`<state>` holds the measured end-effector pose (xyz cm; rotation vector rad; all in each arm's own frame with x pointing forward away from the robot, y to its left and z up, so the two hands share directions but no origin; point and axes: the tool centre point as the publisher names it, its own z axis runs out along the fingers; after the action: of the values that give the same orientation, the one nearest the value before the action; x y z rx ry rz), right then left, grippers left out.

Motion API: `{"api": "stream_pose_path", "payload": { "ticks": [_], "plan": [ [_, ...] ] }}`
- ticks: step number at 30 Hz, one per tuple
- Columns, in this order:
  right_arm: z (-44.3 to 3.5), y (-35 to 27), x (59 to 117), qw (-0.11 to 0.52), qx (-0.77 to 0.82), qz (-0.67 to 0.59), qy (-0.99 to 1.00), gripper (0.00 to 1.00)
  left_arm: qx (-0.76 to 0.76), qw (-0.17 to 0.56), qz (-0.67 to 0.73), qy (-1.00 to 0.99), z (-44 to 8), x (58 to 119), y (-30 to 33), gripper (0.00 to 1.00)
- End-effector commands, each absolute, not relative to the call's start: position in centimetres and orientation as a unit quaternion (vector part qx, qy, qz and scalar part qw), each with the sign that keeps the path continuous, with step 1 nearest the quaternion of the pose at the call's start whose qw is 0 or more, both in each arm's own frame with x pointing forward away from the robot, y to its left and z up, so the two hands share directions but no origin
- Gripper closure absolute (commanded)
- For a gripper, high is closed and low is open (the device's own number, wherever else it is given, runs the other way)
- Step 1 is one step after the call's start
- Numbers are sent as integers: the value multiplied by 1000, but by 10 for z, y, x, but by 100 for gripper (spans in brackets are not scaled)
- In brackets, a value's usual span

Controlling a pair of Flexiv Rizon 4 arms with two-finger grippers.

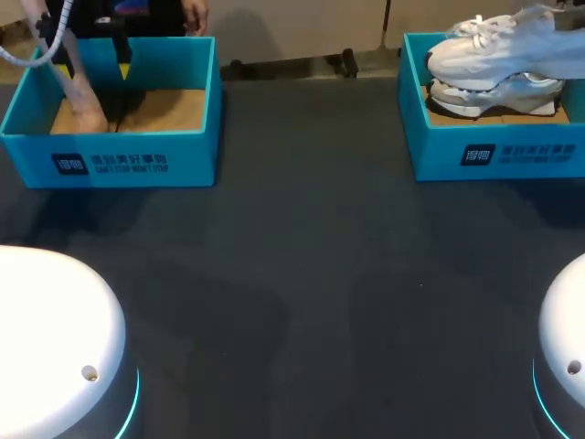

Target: Take the shoe out of the shoebox, open the shoe tongue, remove and reinsert the insole, then place the shoe into the shoebox

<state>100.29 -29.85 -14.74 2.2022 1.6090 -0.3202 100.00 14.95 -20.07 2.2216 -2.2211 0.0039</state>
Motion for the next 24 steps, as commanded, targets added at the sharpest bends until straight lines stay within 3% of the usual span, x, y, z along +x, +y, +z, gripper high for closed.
{"api": "stream_pose_path", "payload": {
  "ticks": [1,8,24],
  "plan": [
    [-146,-300,1000,197,786,-111,575,100,707,0,1,-707,-200,1000,150,0],
    [-146,-290,992,192,784,-99,581,100,707,0,1,-707,-200,1000,150,0],
    [-147,-189,889,160,794,-65,582,100,707,0,1,-707,-200,1000,150,0]
  ]
}}
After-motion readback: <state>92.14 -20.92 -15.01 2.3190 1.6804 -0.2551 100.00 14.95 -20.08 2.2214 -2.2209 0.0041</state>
